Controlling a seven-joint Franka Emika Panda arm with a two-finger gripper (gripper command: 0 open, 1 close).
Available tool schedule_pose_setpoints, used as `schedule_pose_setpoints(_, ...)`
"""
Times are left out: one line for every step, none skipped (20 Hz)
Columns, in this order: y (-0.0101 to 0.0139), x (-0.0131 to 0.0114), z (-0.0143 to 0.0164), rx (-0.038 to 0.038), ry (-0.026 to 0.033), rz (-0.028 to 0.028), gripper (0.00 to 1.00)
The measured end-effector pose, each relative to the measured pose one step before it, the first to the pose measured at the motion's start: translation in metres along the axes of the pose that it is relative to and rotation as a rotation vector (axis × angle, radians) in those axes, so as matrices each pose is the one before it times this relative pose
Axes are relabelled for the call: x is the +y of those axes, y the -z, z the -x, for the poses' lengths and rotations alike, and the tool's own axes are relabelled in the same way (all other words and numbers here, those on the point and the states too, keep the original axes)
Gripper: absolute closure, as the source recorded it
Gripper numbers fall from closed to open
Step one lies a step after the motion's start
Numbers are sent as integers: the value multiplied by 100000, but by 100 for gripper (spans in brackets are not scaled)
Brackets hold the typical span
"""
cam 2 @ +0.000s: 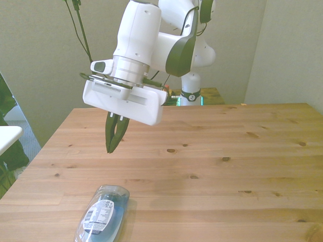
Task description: Knock down the dish soap
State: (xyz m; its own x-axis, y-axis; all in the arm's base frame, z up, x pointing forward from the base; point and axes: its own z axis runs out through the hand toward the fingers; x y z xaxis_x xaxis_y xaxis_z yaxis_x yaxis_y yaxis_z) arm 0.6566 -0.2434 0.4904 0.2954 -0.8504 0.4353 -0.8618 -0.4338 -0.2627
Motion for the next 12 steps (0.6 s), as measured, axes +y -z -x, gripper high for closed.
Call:
schedule_pose_setpoints(491,88,543,-1484,822,335,100)
schedule_pose_setpoints(502,115,497,-1189,707,175,100)
schedule_pose_setpoints(534,139,490,-1089,689,154,100)
schedule_pose_setpoints(483,219,450,-927,616,114,100)
schedule_pose_setpoints(407,332,438,-1168,552,434,100)
schedule_pose_setpoints(380,376,438,-1083,369,368,100)
schedule_pose_setpoints(363,361,426,-1062,397,266,100)
schedule_pose_setpoints(373,367,497,-1331,489,306,100)
schedule_pose_setpoints(387,316,518,-1105,476,-152,100)
schedule_pose_setpoints(410,297,640,-1262,546,-313,100)
schedule_pose_setpoints(390,341,720,-1330,557,-404,100)
schedule_pose_setpoints(428,355,764,-1350,458,-558,100)
